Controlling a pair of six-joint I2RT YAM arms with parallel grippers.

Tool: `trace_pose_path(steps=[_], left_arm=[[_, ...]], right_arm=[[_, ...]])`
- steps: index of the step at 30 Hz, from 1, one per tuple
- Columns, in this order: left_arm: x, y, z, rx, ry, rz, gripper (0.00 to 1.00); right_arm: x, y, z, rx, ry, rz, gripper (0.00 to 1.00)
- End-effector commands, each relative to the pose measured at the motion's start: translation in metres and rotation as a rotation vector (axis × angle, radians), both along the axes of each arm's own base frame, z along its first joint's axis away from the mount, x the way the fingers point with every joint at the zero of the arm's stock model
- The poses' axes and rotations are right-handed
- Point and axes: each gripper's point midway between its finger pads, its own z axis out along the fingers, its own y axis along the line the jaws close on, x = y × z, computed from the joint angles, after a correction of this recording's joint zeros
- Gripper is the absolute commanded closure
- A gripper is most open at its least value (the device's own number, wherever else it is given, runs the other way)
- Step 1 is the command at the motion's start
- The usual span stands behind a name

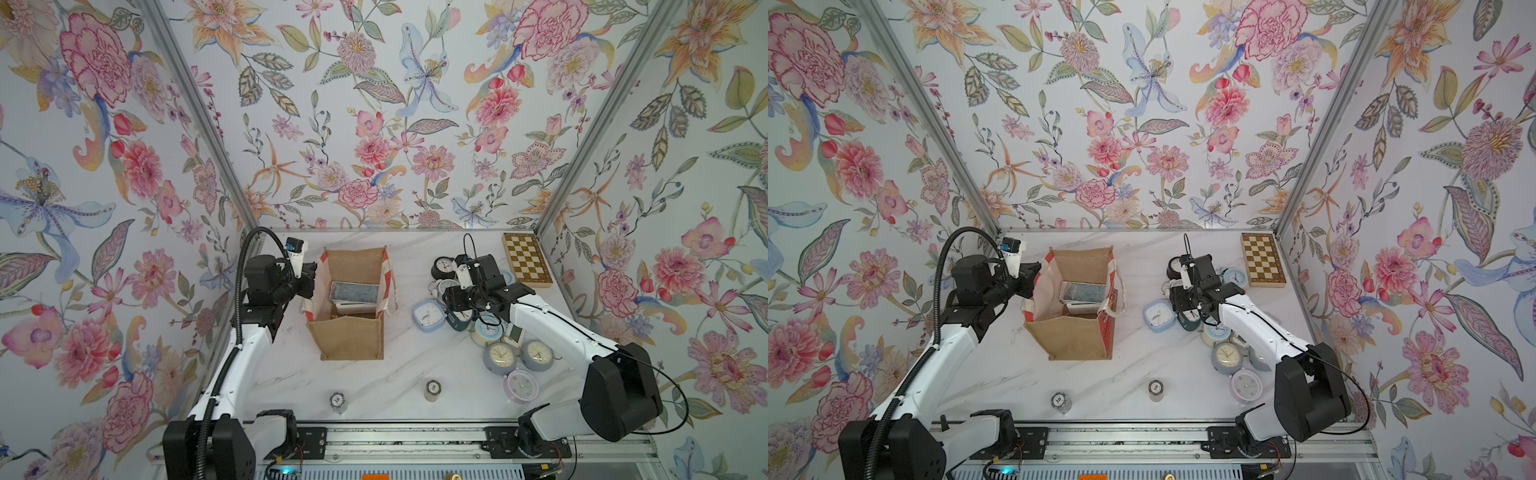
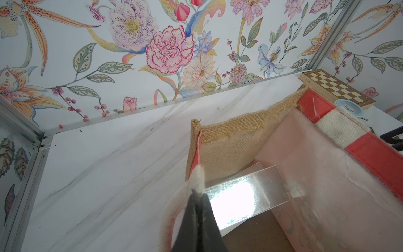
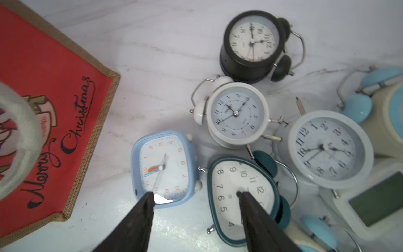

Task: Put the alarm clock into the canvas bag
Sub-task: Pick up the alarm from the center of the board.

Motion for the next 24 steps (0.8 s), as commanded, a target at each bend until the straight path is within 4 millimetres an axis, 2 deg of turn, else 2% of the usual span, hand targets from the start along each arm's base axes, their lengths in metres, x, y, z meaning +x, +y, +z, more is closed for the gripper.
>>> trace_pose_path(steps=[1, 6, 15, 18, 19, 23, 24], left_arm=[[-0.001, 0.002, 0.007, 0.013, -0.028, 0.001, 0.96], [-0.001, 0.002, 0.006, 0.014, -0.029, 0.000, 0.96], [-0.001, 0.002, 0.006, 0.016, -0.028, -0.001, 0.96], [-0.001, 0.002, 0.007, 0.016, -0.029, 0.000, 0.96], [-0.001, 0.002, 0.006, 0.016, -0.026, 0.000, 0.96], [-0.001, 0.002, 0.006, 0.017, -0.027, 0.000, 0.96], [-0.001, 0.002, 0.006, 0.018, -0.027, -0.001, 0.96]], right_arm=[[-0.008, -0.015, -0.014, 0.024, 0.126, -0.103, 0.33], [-0.008, -0.028, -0.024, 0.023, 0.175, -0.183, 0.31], [-0.005, -0.044, -0.041, 0.092, 0.249, -0.547, 0.23], [-0.007, -0.045, -0.049, 0.111, 0.280, -0.617, 0.19], [-0.007, -0.046, -0.051, 0.111, 0.288, -0.636, 0.17], [-0.008, -0.045, -0.056, 0.117, 0.310, -0.667, 0.00], [-0.007, -0.043, -0.055, 0.117, 0.310, -0.665, 0.01]])
